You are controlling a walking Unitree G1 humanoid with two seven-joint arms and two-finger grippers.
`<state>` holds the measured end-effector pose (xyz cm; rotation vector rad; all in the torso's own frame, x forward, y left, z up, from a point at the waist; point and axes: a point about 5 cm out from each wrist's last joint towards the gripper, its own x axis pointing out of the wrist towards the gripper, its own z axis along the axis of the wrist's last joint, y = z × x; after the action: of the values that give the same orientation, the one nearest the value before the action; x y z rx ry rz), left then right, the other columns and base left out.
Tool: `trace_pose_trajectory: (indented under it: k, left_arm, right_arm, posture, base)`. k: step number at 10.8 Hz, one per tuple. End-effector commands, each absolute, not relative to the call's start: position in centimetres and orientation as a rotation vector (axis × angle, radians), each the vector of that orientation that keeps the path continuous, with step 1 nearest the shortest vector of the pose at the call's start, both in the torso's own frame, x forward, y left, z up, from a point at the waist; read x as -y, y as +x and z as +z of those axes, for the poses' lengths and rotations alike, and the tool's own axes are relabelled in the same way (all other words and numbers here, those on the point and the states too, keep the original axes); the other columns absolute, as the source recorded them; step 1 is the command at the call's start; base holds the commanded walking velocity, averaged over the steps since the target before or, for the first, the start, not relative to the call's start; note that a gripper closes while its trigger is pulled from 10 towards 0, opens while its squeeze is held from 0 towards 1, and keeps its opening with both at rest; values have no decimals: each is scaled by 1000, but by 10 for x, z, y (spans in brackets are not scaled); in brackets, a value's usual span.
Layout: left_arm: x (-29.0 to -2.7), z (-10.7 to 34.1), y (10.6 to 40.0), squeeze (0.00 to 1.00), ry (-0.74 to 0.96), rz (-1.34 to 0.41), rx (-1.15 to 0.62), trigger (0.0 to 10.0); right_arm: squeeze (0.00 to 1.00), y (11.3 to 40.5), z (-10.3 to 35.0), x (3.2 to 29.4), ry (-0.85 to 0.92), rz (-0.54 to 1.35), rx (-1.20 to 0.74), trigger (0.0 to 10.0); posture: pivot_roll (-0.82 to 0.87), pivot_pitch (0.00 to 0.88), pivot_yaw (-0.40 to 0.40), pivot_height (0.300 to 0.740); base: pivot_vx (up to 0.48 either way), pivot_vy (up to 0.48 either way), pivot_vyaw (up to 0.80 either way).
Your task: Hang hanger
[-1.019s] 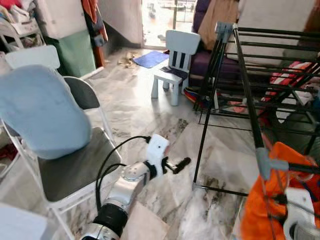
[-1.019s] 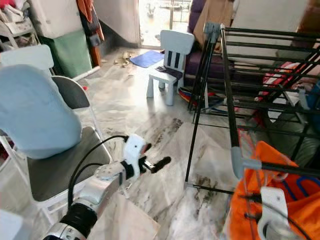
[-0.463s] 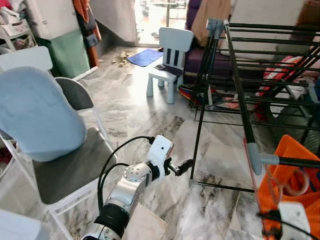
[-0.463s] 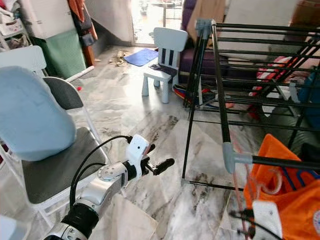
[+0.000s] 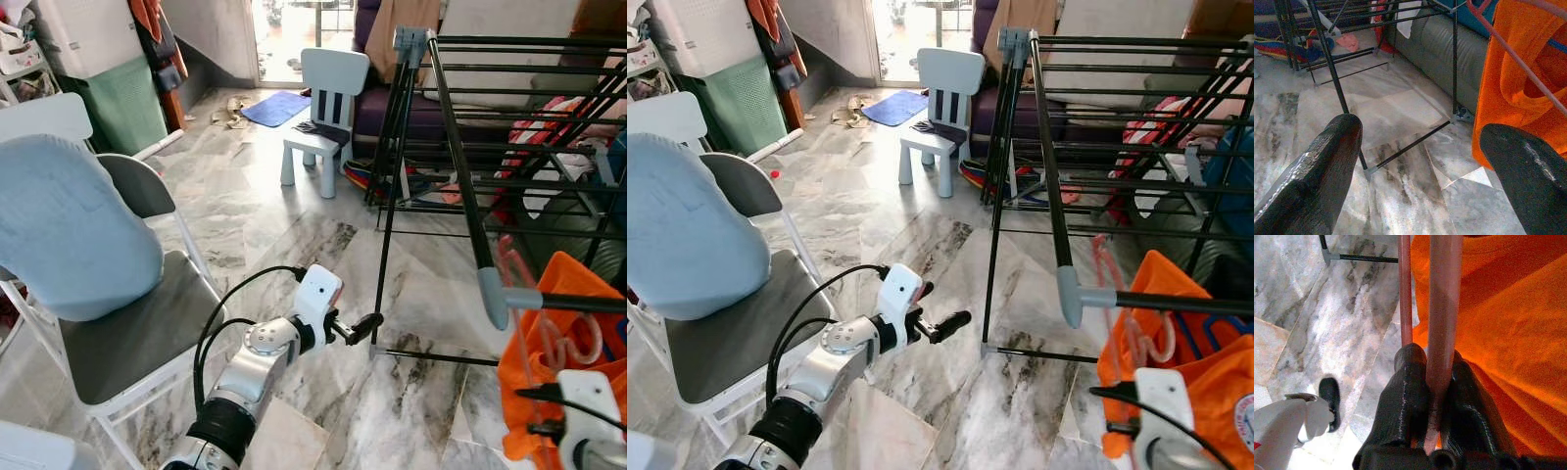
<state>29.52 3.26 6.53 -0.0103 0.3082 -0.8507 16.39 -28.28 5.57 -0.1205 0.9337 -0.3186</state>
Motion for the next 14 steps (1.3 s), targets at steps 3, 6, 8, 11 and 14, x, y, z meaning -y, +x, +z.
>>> trace_pose_trajectory:
  k: [3,6,8,11,14]
  left_arm:
    - [-34,67,298,0,6,-847,-306,10000]
    - [-31,66,298,0,18,-866,-312,10000]
    - [-30,66,298,0,22,-872,-314,10000]
    - [-29,66,299,0,28,-872,-312,10000]
    - [-28,66,299,0,25,-862,-310,10000]
  right_arm:
    - [0,169,75,275,-153,-287,-816,10000]
    - [0,146,66,249,-162,-266,-795,10000]
    - [0,150,72,248,-136,-286,-755,10000]
    - [0,177,83,265,-17,-330,-715,10000]
    - [0,187,66,266,173,-300,-796,10000]
  posture:
    - [-84,0,-24,740]
    - [-101,0,-12,740]
    - [-106,0,-7,740]
    - [-97,0,-14,740]
    - [-86,0,-30,740]
  base:
    - [0,0,0]
    - [0,0,0]
    - [0,0,0]
    - [0,0,0]
    - [0,0,0]
